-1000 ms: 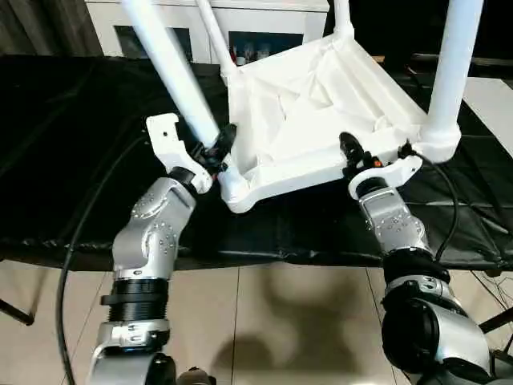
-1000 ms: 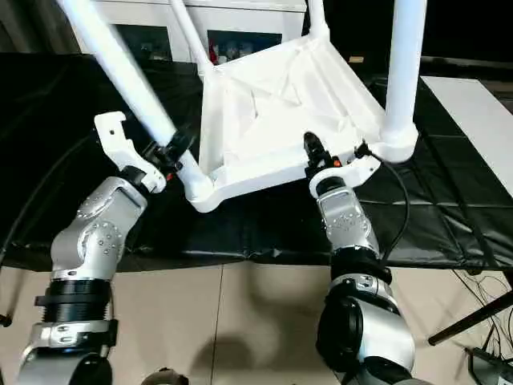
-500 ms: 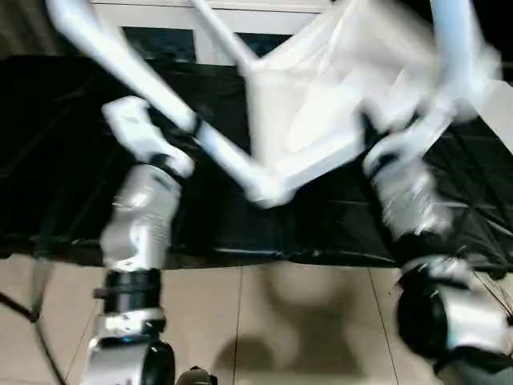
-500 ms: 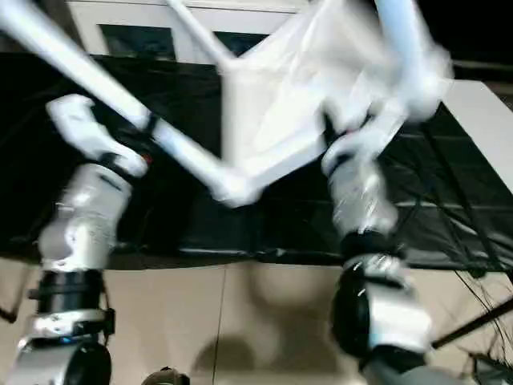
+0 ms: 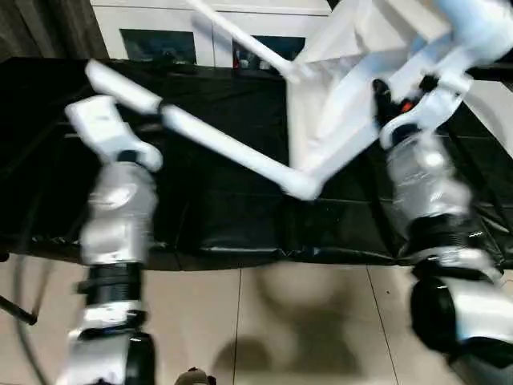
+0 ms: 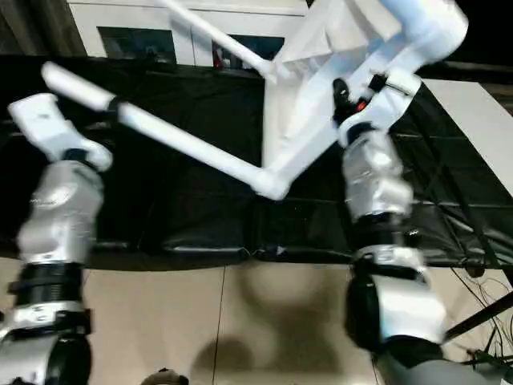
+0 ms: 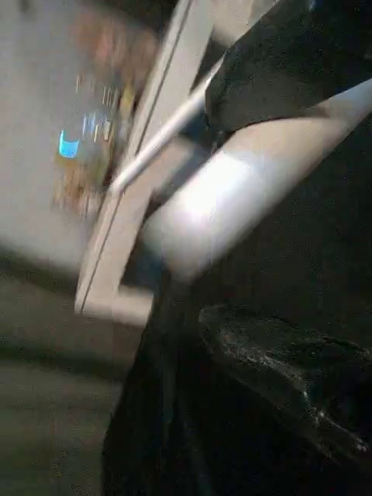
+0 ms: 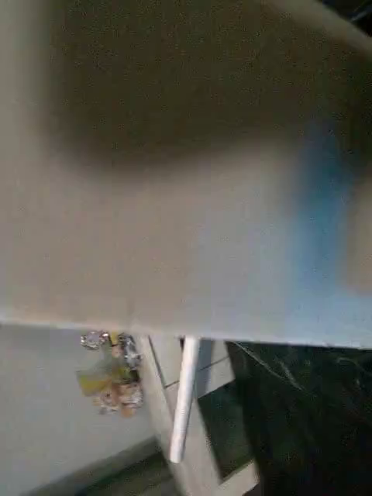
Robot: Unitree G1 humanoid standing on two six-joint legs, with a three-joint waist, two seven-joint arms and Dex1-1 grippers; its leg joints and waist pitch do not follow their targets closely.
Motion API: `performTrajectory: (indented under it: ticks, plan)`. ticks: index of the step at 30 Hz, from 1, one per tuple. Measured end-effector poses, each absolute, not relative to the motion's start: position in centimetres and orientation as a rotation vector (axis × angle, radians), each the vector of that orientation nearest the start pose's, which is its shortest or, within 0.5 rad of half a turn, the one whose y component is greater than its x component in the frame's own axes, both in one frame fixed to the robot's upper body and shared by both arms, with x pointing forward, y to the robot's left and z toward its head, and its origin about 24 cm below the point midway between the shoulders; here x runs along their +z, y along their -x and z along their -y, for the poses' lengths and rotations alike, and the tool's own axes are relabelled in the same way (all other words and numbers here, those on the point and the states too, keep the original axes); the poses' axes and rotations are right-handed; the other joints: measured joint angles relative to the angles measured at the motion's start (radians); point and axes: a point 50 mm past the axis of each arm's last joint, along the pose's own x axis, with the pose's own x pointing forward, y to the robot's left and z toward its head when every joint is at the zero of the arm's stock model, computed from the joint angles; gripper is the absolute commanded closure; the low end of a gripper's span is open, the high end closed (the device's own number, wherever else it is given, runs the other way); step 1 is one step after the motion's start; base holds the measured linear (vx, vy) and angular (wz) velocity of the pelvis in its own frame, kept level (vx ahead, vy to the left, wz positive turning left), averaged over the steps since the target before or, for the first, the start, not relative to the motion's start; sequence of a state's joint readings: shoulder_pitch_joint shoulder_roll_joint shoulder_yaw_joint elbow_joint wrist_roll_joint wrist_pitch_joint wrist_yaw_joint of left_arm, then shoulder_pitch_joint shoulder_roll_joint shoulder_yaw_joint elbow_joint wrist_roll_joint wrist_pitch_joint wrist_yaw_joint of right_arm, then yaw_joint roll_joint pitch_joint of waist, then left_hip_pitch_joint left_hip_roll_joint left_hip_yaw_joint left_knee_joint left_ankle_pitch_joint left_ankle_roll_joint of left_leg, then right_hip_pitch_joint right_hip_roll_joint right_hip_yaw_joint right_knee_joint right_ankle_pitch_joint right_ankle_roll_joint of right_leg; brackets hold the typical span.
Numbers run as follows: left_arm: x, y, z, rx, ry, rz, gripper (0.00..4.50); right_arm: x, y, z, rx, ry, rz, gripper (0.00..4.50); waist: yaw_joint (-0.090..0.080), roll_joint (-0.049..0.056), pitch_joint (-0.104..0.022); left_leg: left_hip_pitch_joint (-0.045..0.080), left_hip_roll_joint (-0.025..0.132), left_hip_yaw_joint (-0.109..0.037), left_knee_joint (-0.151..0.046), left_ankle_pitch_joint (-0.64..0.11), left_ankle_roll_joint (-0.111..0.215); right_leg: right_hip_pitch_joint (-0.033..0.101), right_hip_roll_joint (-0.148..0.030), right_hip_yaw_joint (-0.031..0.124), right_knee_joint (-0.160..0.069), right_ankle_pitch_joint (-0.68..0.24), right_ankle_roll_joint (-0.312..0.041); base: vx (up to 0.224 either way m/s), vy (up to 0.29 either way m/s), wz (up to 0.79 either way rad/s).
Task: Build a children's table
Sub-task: Flip table
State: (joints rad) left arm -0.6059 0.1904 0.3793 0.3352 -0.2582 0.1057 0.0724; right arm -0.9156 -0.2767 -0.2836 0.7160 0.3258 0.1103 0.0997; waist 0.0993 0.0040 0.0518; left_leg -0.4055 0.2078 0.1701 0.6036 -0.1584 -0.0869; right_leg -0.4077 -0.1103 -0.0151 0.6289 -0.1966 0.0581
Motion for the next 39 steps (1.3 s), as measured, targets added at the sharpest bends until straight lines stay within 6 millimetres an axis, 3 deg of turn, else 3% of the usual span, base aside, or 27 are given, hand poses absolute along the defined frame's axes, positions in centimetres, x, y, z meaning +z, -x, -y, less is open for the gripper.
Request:
performTrajectory:
  ticks: [2,6,12,18,22,25,26,27,30,31,35,39]
  plan:
    - [14.1,-34.7,-24.9,0.328,0.263,0.196,0.49,18.7,-39.9,21.3,-0.029,-0.219,0.151,2.46,0.005,-0.001,0.001,-0.003,0.0,0.0,0.0,0.0,0.0,-0.002,0.0,-0.001,0.0,0.0,0.0,0.0,0.0,0.0]
    - [13.5,-34.8,-25.3,0.348,0.262,0.176,0.49,19.4,-40.0,21.7,-0.061,-0.198,0.164,2.5,0.012,-0.001,0.001,-0.017,0.0,0.0,0.005,0.002,0.003,-0.012,0.0,0.0,0.001,0.002,0.001,0.0,0.0,0.0]
    - [13.5,-35.1,-24.5,0.26,0.236,0.164,0.49,19.7,-40.2,21.5,-0.051,-0.17,0.145,2.51,0.01,-0.003,0.002,-0.019,0.0,0.0,0.007,0.004,0.008,-0.013,0.0,0.0,0.001,0.004,0.003,0.0,0.0,0.0]
    - [13.9,-35.7,-21.4,-0.008,0.054,0.128,0.49,20.7,-41.1,19.6,0.038,-0.023,0.101,2.52,-0.009,-0.004,0.003,-0.019,0.001,0.0,0.007,0.003,0.004,-0.014,-0.001,0.0,0.002,0.005,0.002,0.0,0.0,0.0]
    - [15.2,-35.5,-17.5,-0.274,-0.059,0.139,0.49,21.3,-41.6,18.3,0.067,0.086,0.078,2.52,-0.012,-0.007,0.004,-0.019,0.001,0.001,0.007,0.003,0.004,-0.015,-0.001,0.0,0.002,0.006,0.001,0.0,0.0,0.0]
    - [16.0,-35.0,-16.0,-0.407,-0.143,0.156,0.49,21.2,-41.6,18.1,0.053,0.088,0.079,2.52,-0.011,-0.007,0.004,-0.018,0.001,0.001,0.007,0.003,0.004,-0.015,0.0,0.0,0.002,0.006,0.001,0.0,0.0,0.0]
    - [16.2,-34.7,-15.7,-0.458,-0.191,0.161,0.49,21.2,-41.6,17.8,0.048,0.082,0.081,1.98,-0.011,-0.007,0.004,-0.018,0.001,0.001,0.007,0.003,0.004,-0.014,0.0,0.0,0.002,0.006,0.001,0.0,0.0,0.0]
    - [16.3,-34.6,-15.4,-0.487,-0.211,0.165,0.49,21.1,-41.6,17.6,0.046,0.079,0.081,1.98,-0.011,-0.008,0.004,-0.018,0.001,0.001,0.007,0.003,0.004,-0.014,0.0,0.0,0.003,0.006,0.001,0.0,0.0,0.0]
    - [16.6,-34.1,-14.1,-0.595,-0.315,0.196,0.49,20.6,-41.4,16.9,0.05,0.068,0.094,1.79,-0.011,-0.01,0.003,-0.017,0.001,0.001,0.008,0.003,0.004,-0.013,-0.001,0.0,0.003,0.006,0.001,0.0,0.0,0.0]
    - [16.8,-33.8,-13.8,-0.635,-0.353,0.219,0.21,20.2,-41.3,16.7,0.054,0.066,0.099,1.61,-0.011,-0.011,0.003,-0.016,0.001,0.001,0.008,0.003,0.004,-0.012,0.0,0.001,0.002,0.006,0.001,0.0,0.0,0.0]
    - [18.0,-32.4,-12.4,-0.783,-0.551,0.363,0.08,17.5,-40.4,16.5,0.076,0.104,0.114,1.4,-0.012,-0.011,0.002,-0.015,0.001,0.001,0.007,0.003,0.004,-0.011,0.0,0.0,0.003,0.006,0.001,0.0,0.0,0.0]
    - [18.8,-32.1,-12.6,-0.786,-0.665,0.445,0.0,14.5,-39.0,17.1,0.087,0.142,0.116,1.03,-0.013,-0.01,0.003,-0.015,0.001,0.001,0.007,0.004,0.002,-0.012,0.0,0.001,0.003,0.008,0.001,0.0,0.0,0.0]
